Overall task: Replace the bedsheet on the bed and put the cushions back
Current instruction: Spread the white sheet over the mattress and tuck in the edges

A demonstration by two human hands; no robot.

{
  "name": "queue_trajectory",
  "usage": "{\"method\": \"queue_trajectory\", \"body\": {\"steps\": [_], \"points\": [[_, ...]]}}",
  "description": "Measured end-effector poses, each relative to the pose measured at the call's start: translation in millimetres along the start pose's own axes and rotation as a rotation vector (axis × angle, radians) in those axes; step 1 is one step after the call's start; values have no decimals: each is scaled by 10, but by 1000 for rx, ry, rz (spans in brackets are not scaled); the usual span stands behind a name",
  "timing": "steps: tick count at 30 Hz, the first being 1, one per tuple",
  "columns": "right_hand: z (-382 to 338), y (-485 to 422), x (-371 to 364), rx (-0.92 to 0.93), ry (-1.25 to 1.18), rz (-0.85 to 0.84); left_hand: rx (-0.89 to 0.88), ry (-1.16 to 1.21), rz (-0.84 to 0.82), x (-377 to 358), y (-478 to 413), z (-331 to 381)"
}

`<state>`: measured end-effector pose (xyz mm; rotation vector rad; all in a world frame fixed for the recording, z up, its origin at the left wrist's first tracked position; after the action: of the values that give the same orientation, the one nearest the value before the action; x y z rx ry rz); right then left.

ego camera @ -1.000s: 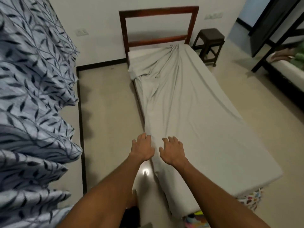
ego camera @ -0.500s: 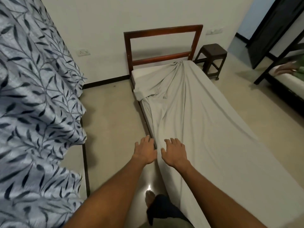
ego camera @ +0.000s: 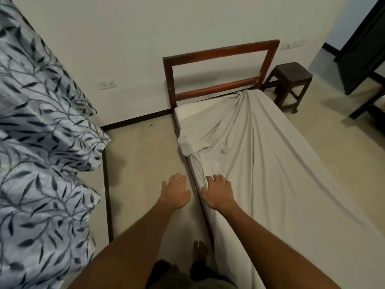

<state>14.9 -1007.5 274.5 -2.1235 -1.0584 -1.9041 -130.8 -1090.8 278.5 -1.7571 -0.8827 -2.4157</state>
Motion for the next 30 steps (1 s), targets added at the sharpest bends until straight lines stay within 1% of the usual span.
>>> {"method": "queue_trajectory", "body": {"steps": [3, 7, 9, 12, 15, 18, 20, 25, 30], "points": [[-155, -486, 193, 6, 1, -8, 36, 49, 16, 222, -421, -254], [-354, -1263, 409, -19, -1, -23, 48, 11, -39, 495, -1098, -659], [-457, -1640, 422, -48, -10, -36, 36, -1, -87, 599, -1462, -878], [-625, -2171, 495, -87, -34, -39, 24, -2, -108, 852, -2010, -1156], [-889, -2821, 620, -128, -63, -66, -24, -33, -118, 1232, -2687, -1501], [-1141, -3336, 774, -186, -130, -65, -74, -57, -156, 1577, -3281, -1798], [-1275, -3659, 843, -239, -186, -71, -71, -67, -192, 1768, -3702, -1963], [-1303, -4238, 902, -349, -241, -89, -97, -10, -282, 1953, -4470, -1956], [-1081, -5059, 810, -486, -345, -104, -120, 28, -398, 1872, -5351, -1889]]}}
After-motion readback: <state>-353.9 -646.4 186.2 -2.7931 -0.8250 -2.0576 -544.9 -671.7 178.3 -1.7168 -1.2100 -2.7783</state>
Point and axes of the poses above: each hand's wrist, its own y-axis away from the middle knuckle, its own x-axis out of the back of the hand, z = x × y, the point moved 4 cm from there along -y, towards the middle knuckle, and after that the axes turned 1 degree about -y, right-handed, at the moved point
